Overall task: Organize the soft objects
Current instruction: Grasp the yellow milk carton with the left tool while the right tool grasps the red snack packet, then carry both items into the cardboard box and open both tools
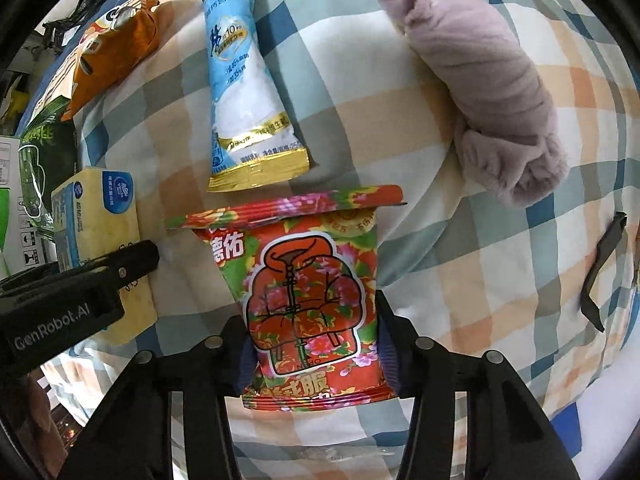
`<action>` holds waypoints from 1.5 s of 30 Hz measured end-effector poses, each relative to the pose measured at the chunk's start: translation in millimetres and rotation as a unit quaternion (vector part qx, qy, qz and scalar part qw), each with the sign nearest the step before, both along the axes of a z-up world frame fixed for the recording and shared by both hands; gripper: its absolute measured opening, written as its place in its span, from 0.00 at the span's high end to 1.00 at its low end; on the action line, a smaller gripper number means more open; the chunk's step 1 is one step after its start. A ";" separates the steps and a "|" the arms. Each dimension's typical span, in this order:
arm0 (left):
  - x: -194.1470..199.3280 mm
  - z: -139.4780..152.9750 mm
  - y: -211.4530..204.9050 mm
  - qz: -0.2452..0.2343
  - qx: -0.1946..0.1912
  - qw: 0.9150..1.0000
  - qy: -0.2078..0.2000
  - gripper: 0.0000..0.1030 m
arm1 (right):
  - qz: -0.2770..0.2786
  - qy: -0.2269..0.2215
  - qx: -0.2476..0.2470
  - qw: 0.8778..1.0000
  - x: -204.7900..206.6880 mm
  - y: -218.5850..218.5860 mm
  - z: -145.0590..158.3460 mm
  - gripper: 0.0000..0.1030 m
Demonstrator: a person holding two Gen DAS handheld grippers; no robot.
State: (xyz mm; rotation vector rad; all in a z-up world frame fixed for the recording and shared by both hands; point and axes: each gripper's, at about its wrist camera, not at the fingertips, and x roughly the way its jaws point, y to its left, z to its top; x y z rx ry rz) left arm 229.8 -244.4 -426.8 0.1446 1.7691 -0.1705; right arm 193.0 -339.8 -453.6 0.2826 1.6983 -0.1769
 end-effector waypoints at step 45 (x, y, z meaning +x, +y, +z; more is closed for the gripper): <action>43.0 178.5 371.7 0.161 -0.076 0.979 -0.099 0.41 | 0.119 -0.097 0.097 0.983 66.1 332.6 197.3 0.53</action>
